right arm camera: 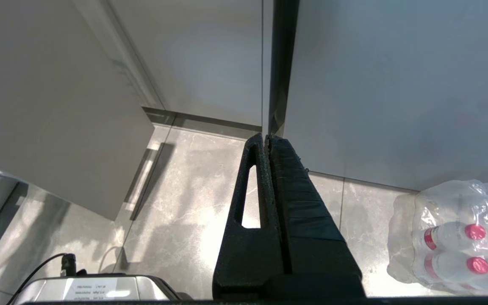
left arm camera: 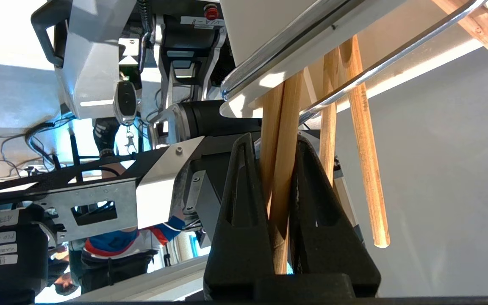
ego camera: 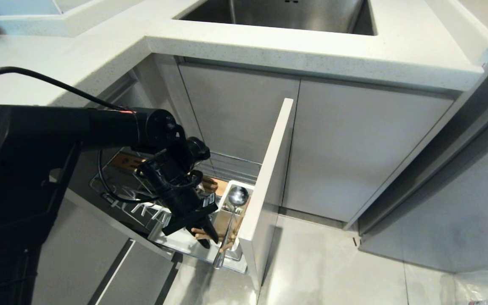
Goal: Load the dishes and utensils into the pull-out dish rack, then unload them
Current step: Take the chopsticks out of the cupboard
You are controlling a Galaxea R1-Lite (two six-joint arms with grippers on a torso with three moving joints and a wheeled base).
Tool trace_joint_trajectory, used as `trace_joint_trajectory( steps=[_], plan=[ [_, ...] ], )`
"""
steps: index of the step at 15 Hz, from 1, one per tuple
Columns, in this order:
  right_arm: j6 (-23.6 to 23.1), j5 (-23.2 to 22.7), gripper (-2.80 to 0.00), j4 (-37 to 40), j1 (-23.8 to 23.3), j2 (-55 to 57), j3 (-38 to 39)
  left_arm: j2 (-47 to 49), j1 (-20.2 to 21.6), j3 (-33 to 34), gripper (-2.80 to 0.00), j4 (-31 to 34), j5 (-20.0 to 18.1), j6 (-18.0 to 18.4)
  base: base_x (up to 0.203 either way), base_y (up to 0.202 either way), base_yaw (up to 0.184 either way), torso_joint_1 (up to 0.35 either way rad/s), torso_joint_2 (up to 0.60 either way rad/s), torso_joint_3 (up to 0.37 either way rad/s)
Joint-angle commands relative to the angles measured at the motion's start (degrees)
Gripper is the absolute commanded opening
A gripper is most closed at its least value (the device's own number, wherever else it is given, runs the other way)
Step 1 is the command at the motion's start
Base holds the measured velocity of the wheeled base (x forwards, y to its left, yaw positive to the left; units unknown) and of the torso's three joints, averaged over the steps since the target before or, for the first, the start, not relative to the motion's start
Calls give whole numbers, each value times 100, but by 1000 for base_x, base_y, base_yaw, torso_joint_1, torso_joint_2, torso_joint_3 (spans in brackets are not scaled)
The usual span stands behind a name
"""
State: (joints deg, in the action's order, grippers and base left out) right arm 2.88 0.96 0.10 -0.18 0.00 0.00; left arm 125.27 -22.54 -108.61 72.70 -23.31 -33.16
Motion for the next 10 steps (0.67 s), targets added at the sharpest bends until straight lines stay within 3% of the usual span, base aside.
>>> trace_joint_trajectory(
  steps=[1, 7, 10],
  plan=[
    [2, 0, -280, -1, 1, 0, 9, -38, -5, -20, -280, 42, -24, -24, 0, 0, 0, 0, 0, 0],
    [2, 0, -280, -1, 1, 0, 9, -473, -5, -24, -280, 48, -40, -44, 0, 0, 0, 0, 0, 0],
    [2, 0, -280, -1, 1, 0, 9, -636, 4, -29, -280, 84, -340, -59, 0, 0, 0, 0, 0, 0]
  ],
)
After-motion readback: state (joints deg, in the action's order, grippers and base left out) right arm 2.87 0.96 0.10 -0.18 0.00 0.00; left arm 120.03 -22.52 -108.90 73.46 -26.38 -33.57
